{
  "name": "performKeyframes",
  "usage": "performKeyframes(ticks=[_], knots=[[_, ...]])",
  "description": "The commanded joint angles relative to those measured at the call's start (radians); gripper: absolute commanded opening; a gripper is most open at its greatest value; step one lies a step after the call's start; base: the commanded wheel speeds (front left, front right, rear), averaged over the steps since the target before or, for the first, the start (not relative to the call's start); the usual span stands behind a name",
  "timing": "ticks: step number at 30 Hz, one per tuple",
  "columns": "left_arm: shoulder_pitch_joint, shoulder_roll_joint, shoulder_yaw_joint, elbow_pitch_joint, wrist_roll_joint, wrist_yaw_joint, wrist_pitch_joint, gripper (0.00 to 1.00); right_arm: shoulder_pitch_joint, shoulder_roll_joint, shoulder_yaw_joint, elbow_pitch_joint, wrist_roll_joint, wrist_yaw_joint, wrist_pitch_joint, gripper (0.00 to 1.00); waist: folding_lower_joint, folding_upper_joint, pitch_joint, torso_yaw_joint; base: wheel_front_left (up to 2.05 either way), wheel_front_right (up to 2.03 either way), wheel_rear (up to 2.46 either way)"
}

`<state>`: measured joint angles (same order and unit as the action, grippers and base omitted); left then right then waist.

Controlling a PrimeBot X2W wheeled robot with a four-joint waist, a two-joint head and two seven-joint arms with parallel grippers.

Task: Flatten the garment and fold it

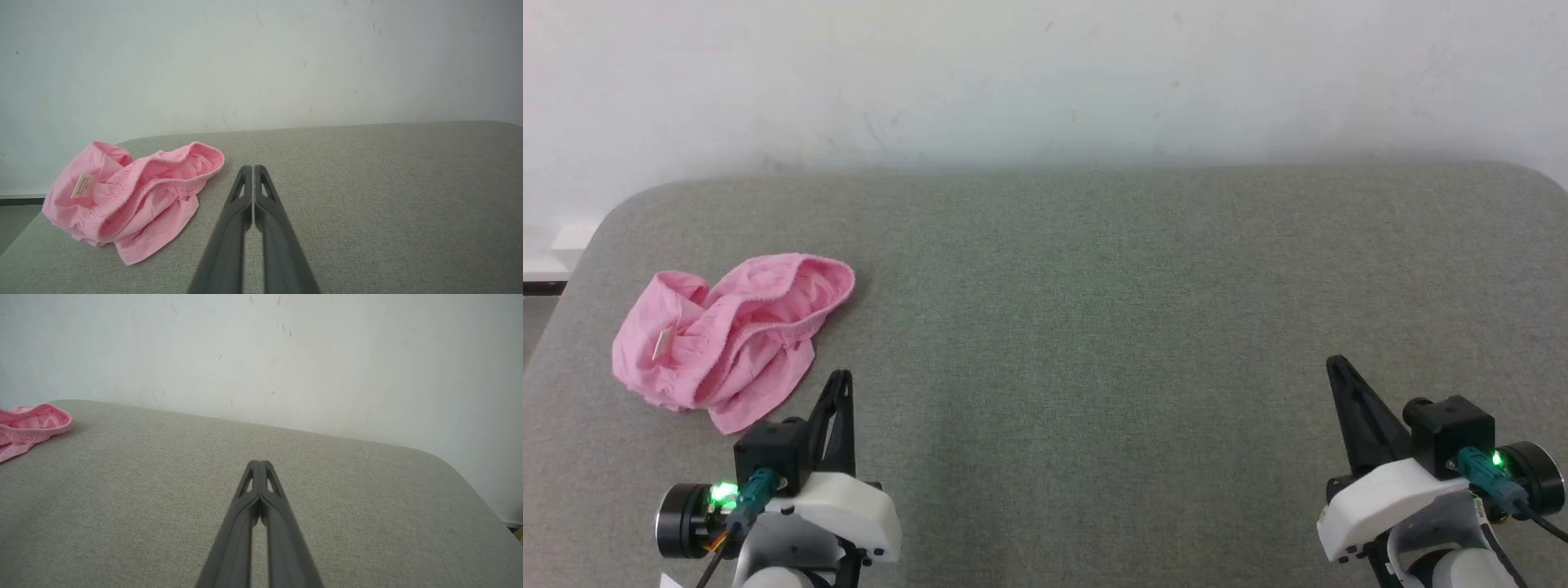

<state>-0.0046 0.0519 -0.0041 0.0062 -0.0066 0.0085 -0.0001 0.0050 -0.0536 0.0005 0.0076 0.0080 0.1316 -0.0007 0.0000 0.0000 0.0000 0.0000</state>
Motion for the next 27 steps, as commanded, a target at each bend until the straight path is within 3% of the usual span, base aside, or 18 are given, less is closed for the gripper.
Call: performKeyframes(ticks=[1,27], knots=[[0.000,0.000,0.000,0.000,0.000,0.000,0.000,1.00,0.000,0.000,0.000,0.001,0.000,0.000,0.000,1.00,0.0000,0.0000,0.000,0.000,0.00,0.00,0.00],[0.009,0.000,-0.023,0.016,-0.044,0.021,-0.052,1.00,0.008,0.000,-0.003,0.031,0.070,0.000,-0.052,1.00,0.0000,0.0000,-0.001,0.033,0.00,0.00,0.00]])
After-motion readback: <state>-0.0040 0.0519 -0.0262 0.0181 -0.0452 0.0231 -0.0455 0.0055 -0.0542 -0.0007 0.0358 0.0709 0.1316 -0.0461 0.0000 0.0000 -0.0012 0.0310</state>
